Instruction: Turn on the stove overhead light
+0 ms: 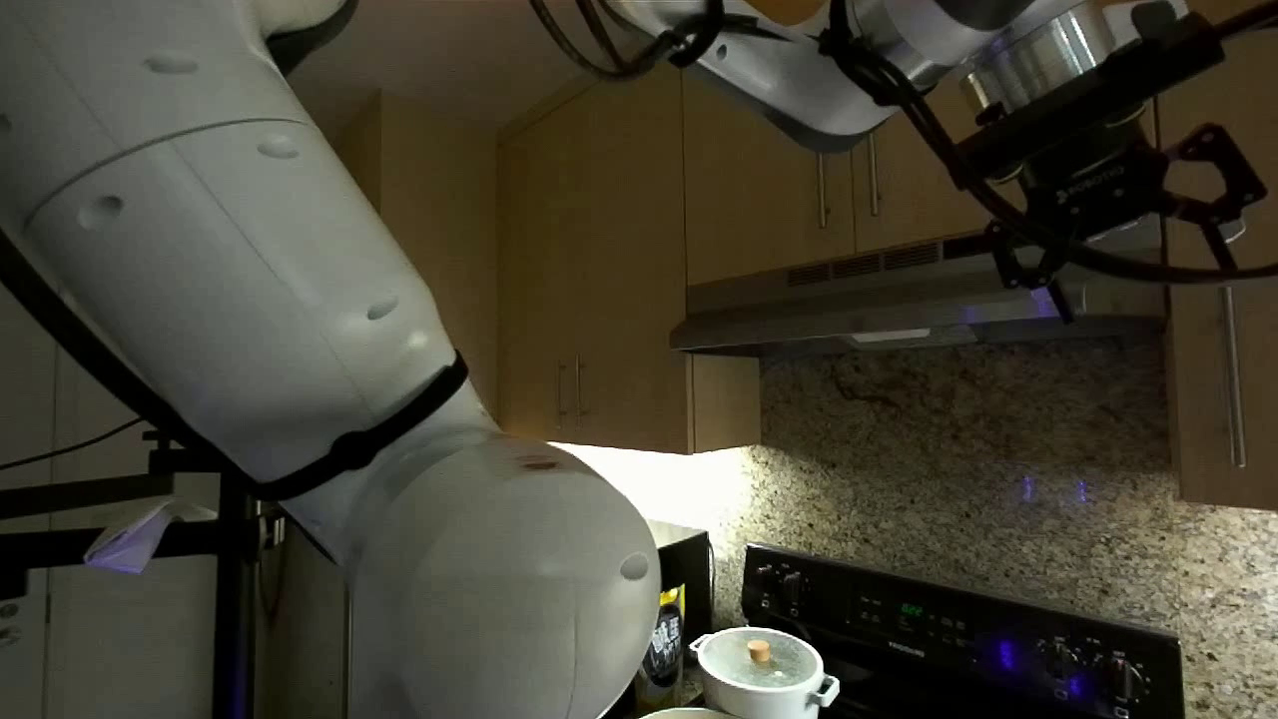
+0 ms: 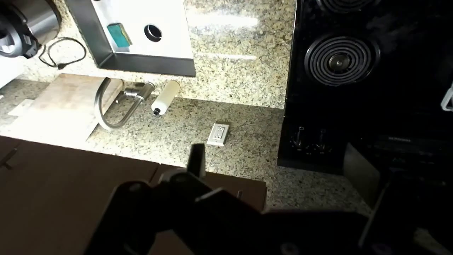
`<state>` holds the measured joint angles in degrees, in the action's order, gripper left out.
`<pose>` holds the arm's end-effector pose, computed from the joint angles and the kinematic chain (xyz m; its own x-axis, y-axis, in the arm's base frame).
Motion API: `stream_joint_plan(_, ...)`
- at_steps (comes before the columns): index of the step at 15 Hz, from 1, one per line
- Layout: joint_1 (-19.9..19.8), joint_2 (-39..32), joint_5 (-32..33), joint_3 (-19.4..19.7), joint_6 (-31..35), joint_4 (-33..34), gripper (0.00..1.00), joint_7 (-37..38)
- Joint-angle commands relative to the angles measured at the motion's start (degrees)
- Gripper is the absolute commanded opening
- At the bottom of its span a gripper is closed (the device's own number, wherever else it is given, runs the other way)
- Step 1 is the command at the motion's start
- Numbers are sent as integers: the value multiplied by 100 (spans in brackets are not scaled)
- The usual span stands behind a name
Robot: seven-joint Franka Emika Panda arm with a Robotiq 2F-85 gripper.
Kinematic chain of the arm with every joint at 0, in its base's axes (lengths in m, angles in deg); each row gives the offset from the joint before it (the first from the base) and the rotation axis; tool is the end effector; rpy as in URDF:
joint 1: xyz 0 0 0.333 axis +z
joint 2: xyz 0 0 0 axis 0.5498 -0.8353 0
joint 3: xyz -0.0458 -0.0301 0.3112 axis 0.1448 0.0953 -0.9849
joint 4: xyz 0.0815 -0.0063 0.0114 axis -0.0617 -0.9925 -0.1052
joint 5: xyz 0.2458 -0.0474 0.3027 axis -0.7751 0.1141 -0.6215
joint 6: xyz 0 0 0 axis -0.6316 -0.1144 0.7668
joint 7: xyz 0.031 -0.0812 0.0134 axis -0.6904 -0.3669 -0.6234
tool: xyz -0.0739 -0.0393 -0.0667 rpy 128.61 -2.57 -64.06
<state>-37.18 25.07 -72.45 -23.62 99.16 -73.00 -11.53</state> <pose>0.3850 -0.1520 0.6159 0.8852 0.1785 0.4296 0.0715 -0.9647 0.2534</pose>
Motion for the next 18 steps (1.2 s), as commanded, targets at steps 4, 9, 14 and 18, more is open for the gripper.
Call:
stream_joint_plan(4,385,159,-636,49,787,64,100,-257)
stream_joint_plan(9,894,-62,-1266,-158,1750,104,100,43)
stream_joint_plan(14,1513,-485,-2290,-217,2104,330,100,238)
stream_joint_plan(18,1499,-538,-2432,-331,1997,299,100,145)
